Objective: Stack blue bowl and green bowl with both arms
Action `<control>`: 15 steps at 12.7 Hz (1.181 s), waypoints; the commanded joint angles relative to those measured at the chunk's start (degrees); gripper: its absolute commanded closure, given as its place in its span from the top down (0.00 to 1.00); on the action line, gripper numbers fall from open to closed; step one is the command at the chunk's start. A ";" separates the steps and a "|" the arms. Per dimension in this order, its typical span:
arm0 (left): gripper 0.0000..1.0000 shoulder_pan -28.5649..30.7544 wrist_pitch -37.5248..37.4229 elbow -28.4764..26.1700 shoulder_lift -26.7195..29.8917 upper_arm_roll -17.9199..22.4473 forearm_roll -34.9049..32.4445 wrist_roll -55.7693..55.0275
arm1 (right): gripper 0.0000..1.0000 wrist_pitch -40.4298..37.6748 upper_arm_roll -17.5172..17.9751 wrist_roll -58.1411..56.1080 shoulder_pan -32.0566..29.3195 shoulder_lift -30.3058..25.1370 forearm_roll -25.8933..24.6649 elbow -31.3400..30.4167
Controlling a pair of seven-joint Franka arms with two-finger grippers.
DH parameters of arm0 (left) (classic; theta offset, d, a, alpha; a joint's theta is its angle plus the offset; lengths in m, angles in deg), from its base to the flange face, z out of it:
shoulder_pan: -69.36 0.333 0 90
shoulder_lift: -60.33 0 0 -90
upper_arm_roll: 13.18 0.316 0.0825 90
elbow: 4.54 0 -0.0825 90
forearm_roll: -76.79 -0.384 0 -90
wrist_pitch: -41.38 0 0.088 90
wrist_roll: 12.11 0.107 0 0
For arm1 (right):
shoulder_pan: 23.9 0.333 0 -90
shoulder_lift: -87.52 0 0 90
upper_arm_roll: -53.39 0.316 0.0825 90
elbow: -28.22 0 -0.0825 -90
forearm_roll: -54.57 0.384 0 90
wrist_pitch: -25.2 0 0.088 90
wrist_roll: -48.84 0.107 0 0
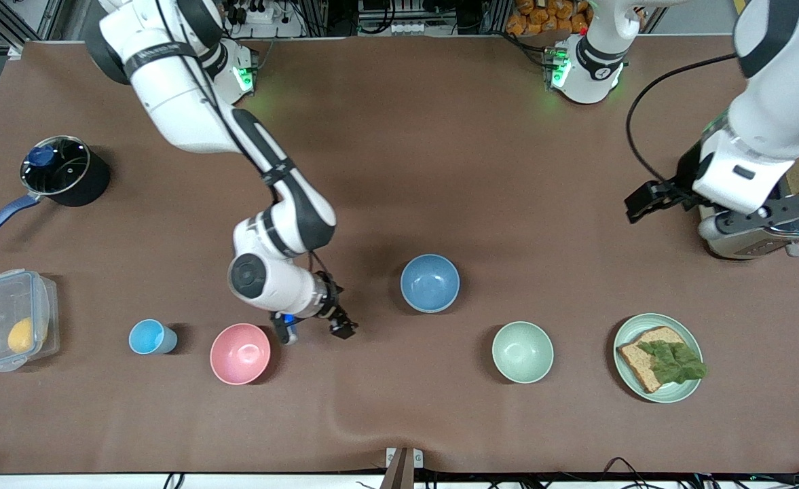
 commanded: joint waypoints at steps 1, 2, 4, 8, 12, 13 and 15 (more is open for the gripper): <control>1.00 0.67 -4.09 -1.34 4.96 -0.49 -1.74 2.99 | 1.00 -9.19 0.76 -9.05 -5.92 -4.71 -0.63 -1.54; 1.00 0.85 -6.20 -1.43 6.11 -0.40 -1.66 3.34 | 1.00 -12.53 0.76 -12.39 -7.95 -5.42 -0.89 -1.54; 1.00 1.29 -6.84 -1.43 6.03 -0.40 -1.65 3.43 | 1.00 -17.99 0.76 -21.34 -12.69 -7.26 -1.60 -2.93; 1.00 1.90 -6.75 -0.55 5.68 -0.40 -1.74 3.96 | 1.00 -17.22 0.76 -35.70 -15.08 -15.51 -3.97 -12.86; 1.00 3.66 -7.88 0.07 7.08 -0.40 -1.65 9.50 | 1.00 -17.31 0.76 -46.84 -15.87 -21.14 -5.46 -17.71; 1.00 3.66 -9.55 -0.02 7.70 -0.23 -1.65 9.67 | 1.00 -17.31 0.67 -50.27 -15.88 -22.72 -5.99 -18.41; 1.00 2.79 -9.48 0.07 7.09 2.83 -1.21 11.07 | 1.00 -17.39 0.76 -56.17 -16.66 -26.68 -7.83 -19.64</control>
